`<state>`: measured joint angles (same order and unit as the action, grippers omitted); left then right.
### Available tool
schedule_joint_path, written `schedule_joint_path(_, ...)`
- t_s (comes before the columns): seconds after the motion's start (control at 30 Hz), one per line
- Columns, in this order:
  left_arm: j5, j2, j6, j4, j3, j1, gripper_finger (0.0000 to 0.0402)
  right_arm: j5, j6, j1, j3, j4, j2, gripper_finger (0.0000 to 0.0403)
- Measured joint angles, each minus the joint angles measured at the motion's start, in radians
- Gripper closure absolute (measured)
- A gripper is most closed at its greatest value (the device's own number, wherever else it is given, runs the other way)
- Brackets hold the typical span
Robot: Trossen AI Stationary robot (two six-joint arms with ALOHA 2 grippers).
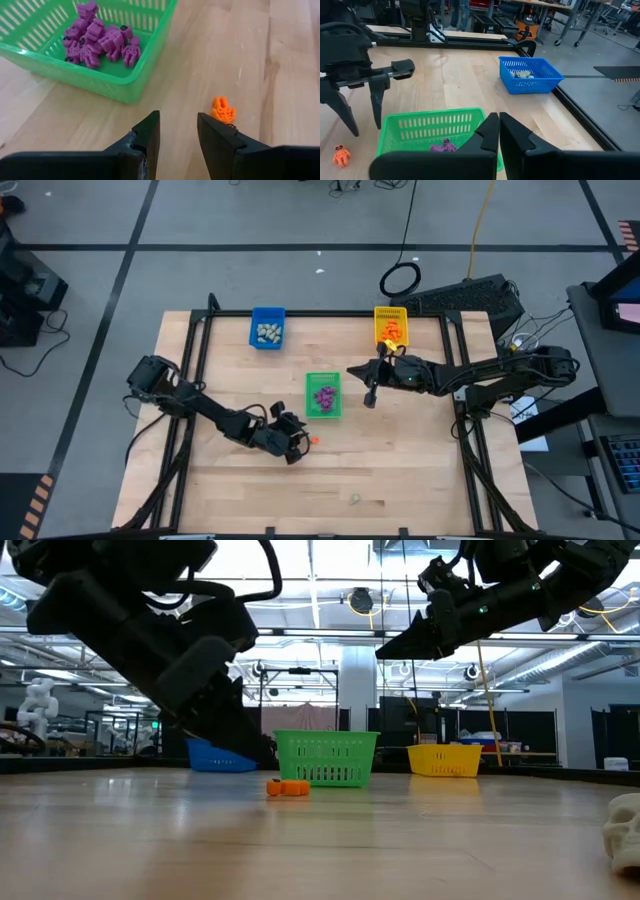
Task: Sort Halloween decoration
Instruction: Put the orange skeleton toy into the yellow bin
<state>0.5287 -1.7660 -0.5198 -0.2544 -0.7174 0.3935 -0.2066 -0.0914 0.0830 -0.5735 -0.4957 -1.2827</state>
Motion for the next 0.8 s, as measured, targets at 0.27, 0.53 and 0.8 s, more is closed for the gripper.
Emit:
schedule_joint_path(0.27, -0.022, 0.000, -0.059, 0.000, 0.000, -0.007, 0.0272, 0.000, 0.000, 0.000, 0.000, 0.015, -0.001, 0.0403)
schedule_joint_path(0.53, -0.021, 0.000, -0.072, 0.001, 0.000, -0.023, 0.0272, 0.000, 0.002, 0.000, 0.000, 0.015, -0.001, 0.0403)
schedule_joint_path(0.8, -0.038, 0.000, -0.077, 0.001, 0.000, -0.025, 0.0272, 0.000, -0.002, 0.000, 0.000, 0.015, -0.001, 0.0403)
